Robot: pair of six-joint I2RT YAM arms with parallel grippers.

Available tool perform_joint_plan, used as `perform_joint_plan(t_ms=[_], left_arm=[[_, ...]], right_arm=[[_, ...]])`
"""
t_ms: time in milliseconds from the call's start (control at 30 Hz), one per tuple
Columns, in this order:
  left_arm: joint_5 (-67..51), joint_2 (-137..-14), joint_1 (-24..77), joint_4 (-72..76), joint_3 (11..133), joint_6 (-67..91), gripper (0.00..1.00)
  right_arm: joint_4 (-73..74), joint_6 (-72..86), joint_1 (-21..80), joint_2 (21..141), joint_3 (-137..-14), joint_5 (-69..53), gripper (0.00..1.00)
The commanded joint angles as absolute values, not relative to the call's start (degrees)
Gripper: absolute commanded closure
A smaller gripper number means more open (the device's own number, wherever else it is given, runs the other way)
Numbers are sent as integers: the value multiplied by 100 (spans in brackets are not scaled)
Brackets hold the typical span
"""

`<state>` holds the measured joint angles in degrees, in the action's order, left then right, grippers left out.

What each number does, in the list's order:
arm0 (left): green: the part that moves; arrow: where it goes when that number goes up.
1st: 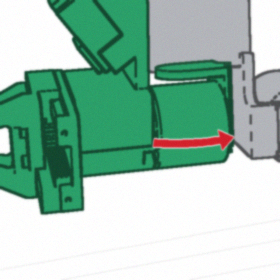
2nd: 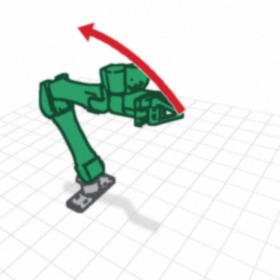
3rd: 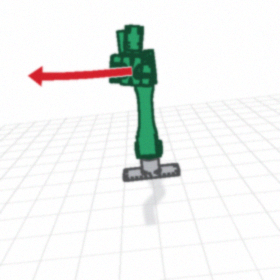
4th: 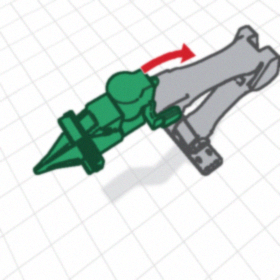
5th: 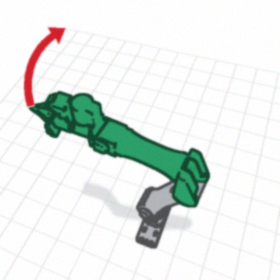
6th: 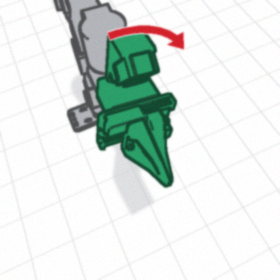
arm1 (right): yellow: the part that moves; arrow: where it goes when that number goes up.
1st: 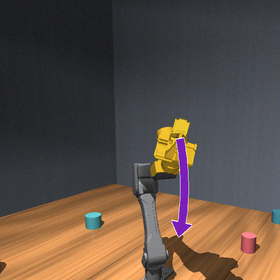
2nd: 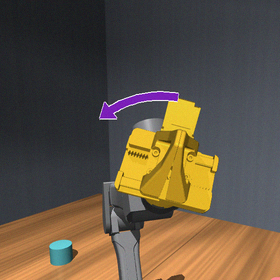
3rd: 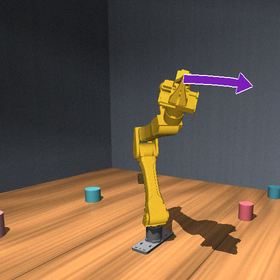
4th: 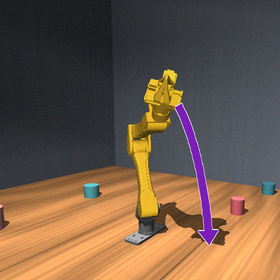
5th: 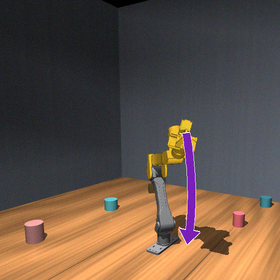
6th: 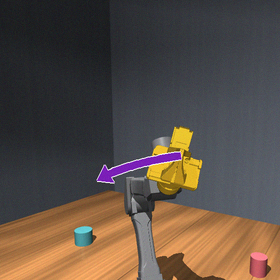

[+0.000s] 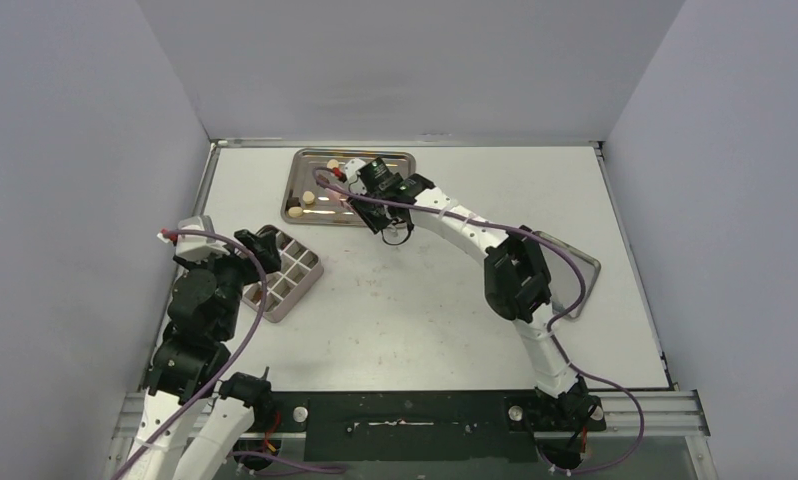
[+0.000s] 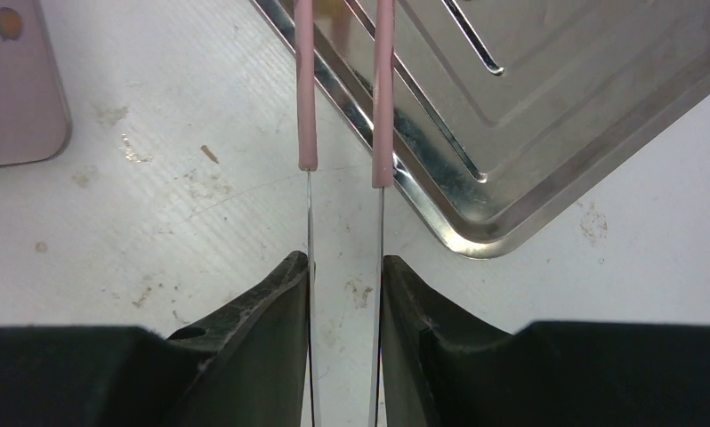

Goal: Pack the chocolate
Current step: Pick up the fake chocolate from the plate, then place the fake chocolate in the packing box.

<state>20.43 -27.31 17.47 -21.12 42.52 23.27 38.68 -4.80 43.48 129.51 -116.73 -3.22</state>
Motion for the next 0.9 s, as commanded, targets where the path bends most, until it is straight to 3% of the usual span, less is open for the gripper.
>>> perform_joint_plan(t_ms=[0,300,867], left_arm=[[2191,-2617,1756,-2130,4571,2295,15],[2650,-2173,1789,-2261,4667,2194,15],[3154,-1907,1802,-2228,4428,2059,15]], right_arm=[[3425,-340,4563,12120,-11541,-411,83],[2903,-64,5200,11520,-10795,-726,83],[2757,205,6236,11641,-10465,-587,81]])
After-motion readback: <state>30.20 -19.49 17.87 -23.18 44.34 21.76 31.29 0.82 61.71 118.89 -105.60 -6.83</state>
